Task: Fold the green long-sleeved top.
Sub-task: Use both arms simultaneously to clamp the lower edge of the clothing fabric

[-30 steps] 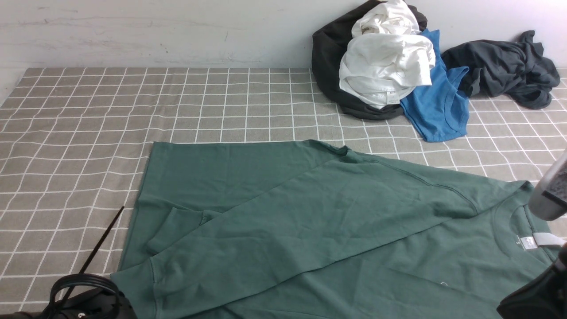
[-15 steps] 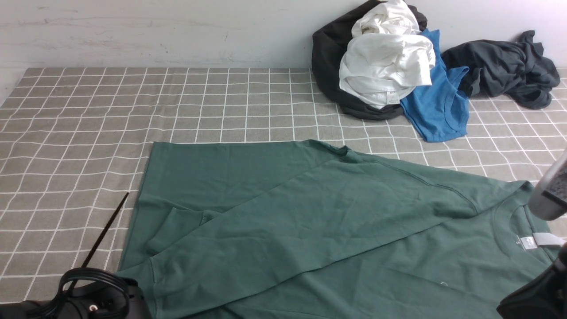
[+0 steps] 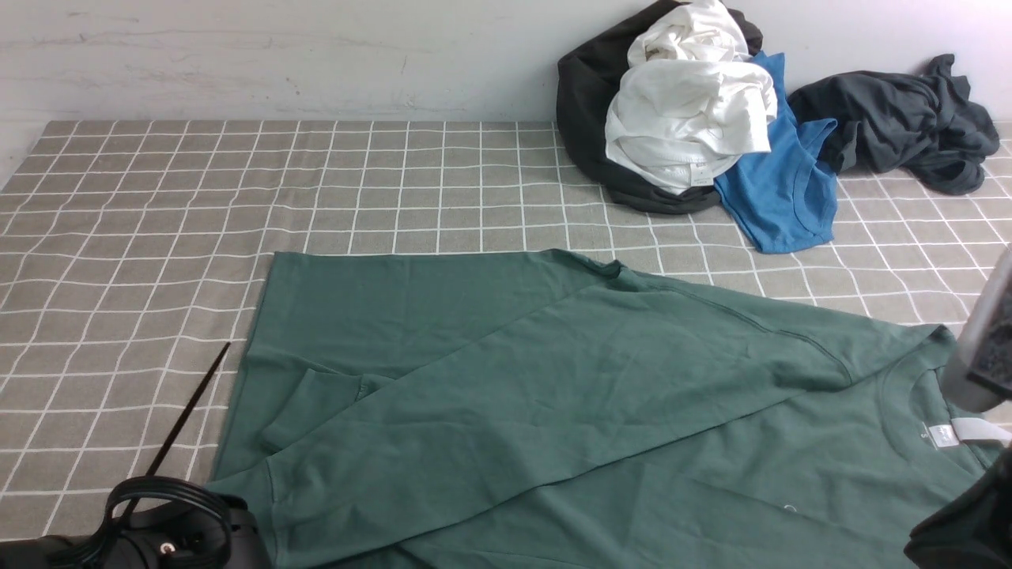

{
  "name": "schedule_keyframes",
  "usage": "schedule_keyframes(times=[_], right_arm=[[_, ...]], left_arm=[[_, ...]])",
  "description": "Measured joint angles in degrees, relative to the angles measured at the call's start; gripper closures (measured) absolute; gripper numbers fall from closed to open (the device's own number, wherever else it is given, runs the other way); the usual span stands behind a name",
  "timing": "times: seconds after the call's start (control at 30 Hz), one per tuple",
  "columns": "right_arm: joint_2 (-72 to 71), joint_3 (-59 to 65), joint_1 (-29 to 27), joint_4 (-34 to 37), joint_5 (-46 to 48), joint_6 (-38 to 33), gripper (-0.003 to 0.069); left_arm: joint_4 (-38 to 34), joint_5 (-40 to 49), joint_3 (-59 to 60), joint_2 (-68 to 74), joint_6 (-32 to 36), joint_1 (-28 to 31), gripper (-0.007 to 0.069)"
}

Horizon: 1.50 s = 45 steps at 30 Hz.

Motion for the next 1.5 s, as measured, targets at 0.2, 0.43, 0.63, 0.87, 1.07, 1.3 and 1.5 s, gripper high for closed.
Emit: schedule_keyframes(times=[0.2, 0.43, 0.63, 0.87, 1.07, 1.3, 1.5], right_arm=[[4.9, 1.7, 0.0, -3.7, -1.0, -4.4, 0.0329], [12.5, 10.4, 0.0, -9.6, -8.8, -6.9, 0.0092], [16.0, 20.9, 0.0, -15.1, -22.1, -10.5, 0.0069], [17.3, 27.7, 0.0, -25.6, -28.9, -11.7, 0.0117], [17.3, 27.9, 0.0, -29.8, -34.2, -11.7, 0.0157], [17.3, 27.9, 0.0, -31.0, -36.0, -11.7, 0.0259], [17.3, 27.9, 0.0, -30.2, -35.6, -11.7, 0.043]], left_arm=[[-2.4, -0.4, 0.0, 0.0, 0.1, 0.0, 0.0622], [-3.3, -0.9, 0.0, 0.0, 0.1, 0.0, 0.0622], [-3.6, -1.6, 0.0, 0.0, 0.1, 0.0, 0.0622], [-3.6, -2.8, 0.0, 0.0, 0.1, 0.0, 0.0622], [-3.6, -3.6, 0.0, 0.0, 0.1, 0.0, 0.0622], [-3.6, -3.6, 0.0, 0.0, 0.1, 0.0, 0.0622], [-3.6, -3.6, 0.0, 0.0, 0.1, 0.0, 0.0622]])
